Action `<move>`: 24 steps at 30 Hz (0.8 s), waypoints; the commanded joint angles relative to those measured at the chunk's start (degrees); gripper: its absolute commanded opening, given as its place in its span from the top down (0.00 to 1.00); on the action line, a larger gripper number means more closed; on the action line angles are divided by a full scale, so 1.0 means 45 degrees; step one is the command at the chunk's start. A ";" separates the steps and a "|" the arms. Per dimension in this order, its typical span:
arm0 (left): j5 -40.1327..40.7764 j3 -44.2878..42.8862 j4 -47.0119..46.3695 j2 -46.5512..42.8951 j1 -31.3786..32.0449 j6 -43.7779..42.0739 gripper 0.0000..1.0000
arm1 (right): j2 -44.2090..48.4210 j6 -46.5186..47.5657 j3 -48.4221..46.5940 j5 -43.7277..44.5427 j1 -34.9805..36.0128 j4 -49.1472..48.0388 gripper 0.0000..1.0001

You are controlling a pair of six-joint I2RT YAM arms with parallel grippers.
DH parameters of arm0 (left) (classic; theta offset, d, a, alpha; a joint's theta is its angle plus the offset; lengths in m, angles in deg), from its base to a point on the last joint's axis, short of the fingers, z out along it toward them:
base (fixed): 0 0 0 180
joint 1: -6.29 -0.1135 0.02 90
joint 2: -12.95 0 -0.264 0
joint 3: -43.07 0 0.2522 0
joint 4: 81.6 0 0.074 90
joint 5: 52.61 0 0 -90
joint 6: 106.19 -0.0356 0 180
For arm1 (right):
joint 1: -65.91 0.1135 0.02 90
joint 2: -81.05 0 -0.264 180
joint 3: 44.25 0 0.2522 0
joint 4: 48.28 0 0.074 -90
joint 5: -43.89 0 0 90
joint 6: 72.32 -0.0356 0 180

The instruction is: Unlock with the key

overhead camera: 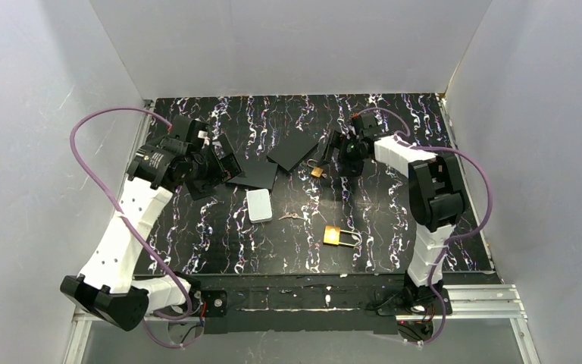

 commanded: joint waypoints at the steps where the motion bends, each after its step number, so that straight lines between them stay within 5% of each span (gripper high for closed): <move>1: -0.0314 -0.0790 0.0276 0.0318 -0.0094 -0.1059 0.04 | 0.1222 0.1892 -0.1390 0.3131 -0.0012 0.3076 0.02; 10: -0.0794 -0.1902 0.1479 0.1958 0.0471 -0.2610 0.12 | 0.2693 0.2015 -0.2623 0.6685 0.0799 0.7228 0.02; 17: 0.0402 -0.2198 0.1209 0.3235 0.3389 -0.3860 0.13 | 0.5435 -0.0584 0.0008 0.6126 0.0840 0.8556 0.02; 24: 0.1419 -0.1585 0.0197 0.4157 0.5438 -0.4492 0.14 | 0.8071 -0.0659 0.1943 0.6583 0.0836 0.8924 0.02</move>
